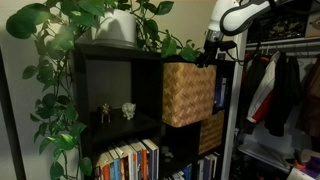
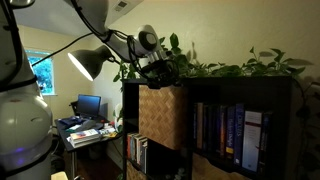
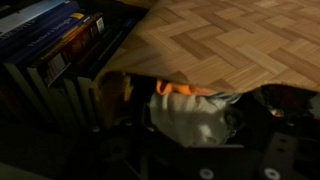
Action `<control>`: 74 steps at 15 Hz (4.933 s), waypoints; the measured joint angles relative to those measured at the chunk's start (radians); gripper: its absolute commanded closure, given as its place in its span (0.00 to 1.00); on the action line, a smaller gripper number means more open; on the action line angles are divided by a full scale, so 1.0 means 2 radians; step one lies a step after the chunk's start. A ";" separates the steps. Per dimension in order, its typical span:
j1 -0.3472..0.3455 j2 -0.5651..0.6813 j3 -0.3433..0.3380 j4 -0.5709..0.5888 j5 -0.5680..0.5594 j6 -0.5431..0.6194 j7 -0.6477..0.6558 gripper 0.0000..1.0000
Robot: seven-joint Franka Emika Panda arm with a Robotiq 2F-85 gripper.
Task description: Pull out the brown basket then remove the socks from there and put them on the top of the cabinet then push the basket
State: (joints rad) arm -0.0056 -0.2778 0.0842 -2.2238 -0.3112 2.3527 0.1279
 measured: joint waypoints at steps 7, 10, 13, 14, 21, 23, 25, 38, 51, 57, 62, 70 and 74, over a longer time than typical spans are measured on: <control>0.000 0.027 0.000 -0.001 0.000 0.067 0.006 0.40; 0.000 0.028 0.000 -0.001 0.000 0.067 0.008 0.59; 0.000 0.027 0.000 -0.001 -0.001 0.067 0.008 0.79; 0.000 0.026 0.000 -0.001 -0.001 0.067 0.008 0.84; 0.001 0.006 0.001 0.003 0.005 0.046 0.007 0.90; 0.001 -0.007 0.002 0.010 0.005 0.023 0.007 0.89; 0.001 -0.019 0.002 0.021 0.005 -0.002 0.007 0.89; -0.034 -0.031 0.001 0.076 -0.047 0.025 0.026 0.89; -0.051 0.044 -0.002 0.085 -0.077 0.155 0.035 0.33; -0.051 0.032 0.005 0.088 -0.137 0.154 0.067 0.01; -0.051 0.016 0.008 0.088 -0.158 0.152 0.077 0.00; -0.022 -0.021 0.025 0.088 -0.098 0.024 0.054 0.00; -0.006 -0.034 0.029 0.088 -0.056 -0.043 0.038 0.00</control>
State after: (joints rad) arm -0.0167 -0.3454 0.1419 -2.0485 -0.4228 2.2670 0.2031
